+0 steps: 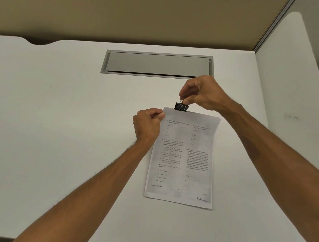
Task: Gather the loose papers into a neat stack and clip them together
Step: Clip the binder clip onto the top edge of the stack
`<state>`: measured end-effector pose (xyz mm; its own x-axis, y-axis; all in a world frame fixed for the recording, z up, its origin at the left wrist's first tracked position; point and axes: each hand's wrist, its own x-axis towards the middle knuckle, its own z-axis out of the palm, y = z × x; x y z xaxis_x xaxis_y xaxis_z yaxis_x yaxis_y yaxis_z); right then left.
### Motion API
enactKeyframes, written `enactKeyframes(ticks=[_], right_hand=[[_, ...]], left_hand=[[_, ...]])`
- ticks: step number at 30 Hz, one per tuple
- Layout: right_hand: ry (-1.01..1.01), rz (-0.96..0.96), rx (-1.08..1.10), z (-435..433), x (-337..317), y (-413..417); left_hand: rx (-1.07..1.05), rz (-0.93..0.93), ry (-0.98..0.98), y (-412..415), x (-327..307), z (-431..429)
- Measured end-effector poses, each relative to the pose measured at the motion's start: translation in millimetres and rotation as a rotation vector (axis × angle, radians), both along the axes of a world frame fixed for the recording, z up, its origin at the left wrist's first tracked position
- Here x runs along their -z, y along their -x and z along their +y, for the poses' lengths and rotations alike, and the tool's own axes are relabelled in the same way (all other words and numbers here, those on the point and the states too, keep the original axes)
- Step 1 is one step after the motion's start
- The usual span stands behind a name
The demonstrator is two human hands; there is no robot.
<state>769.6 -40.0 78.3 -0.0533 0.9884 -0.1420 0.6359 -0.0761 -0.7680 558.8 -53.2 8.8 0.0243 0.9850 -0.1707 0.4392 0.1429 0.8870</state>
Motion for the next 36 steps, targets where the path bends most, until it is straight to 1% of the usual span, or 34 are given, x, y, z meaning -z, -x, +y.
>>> enactKeyframes(ticks=[6, 14, 27, 36], right_hand=[[0.023, -0.040, -0.037, 3.5, -6.0, 0.4], [-0.014, -0.079, -0.012, 2.8, -4.4, 5.8], [-0.143, -0.122, 0.042, -7.9, -0.2, 13.7], [-0.122, -0.093, 0.022, -3.7, 6.3, 19.1]], left_hand=[[-0.001, 0.003, -0.007, -0.3, 1.1, 0.7], [-0.009, -0.005, -0.025, -1.3, -0.1, 1.6], [-0.015, -0.010, -0.024, -1.8, -3.1, 1.7], [-0.013, -0.028, -0.013, -1.9, -5.7, 1.8]])
